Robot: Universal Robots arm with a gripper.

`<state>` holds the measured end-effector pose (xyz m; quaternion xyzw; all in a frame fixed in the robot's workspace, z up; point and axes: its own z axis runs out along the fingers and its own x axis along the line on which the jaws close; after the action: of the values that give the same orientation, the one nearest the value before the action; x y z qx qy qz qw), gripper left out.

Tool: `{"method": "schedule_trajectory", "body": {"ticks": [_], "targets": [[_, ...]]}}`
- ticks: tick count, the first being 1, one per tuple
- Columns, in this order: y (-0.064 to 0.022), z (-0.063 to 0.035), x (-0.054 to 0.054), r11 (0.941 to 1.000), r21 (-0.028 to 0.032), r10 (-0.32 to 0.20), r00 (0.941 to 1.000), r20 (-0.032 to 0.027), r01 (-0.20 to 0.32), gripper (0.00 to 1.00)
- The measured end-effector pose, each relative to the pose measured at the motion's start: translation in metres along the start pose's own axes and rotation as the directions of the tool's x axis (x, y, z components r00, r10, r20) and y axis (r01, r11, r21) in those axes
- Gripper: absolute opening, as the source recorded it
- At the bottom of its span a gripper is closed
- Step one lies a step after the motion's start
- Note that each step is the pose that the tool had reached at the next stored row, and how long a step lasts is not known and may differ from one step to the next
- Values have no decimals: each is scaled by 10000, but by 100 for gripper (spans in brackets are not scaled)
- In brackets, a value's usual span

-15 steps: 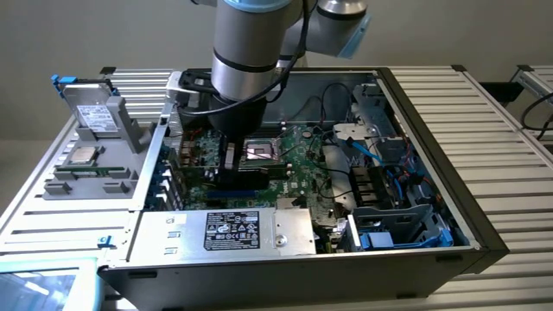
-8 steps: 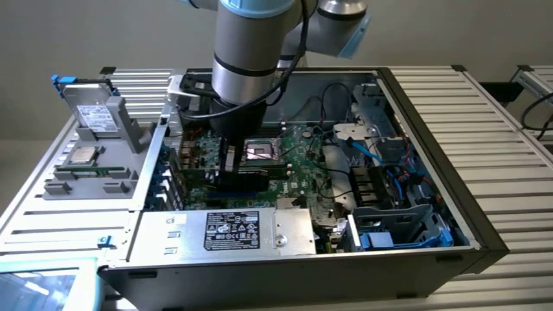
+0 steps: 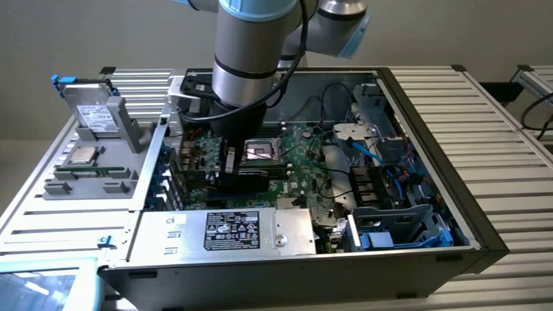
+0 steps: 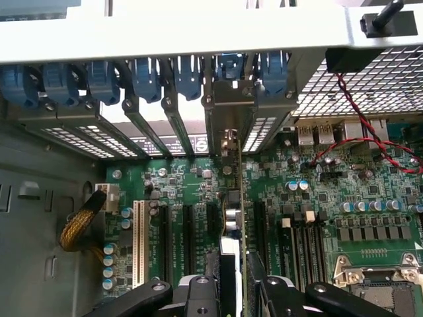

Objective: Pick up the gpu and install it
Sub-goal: 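Insert the gpu into the slot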

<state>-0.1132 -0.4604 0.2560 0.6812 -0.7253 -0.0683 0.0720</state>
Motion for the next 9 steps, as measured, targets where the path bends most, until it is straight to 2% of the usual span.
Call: {"method": "schedule_trajectory", "body": {"ticks": [9], "targets": [[0,1,-4,10000,-14,4,10000,24,-4,28]]}}
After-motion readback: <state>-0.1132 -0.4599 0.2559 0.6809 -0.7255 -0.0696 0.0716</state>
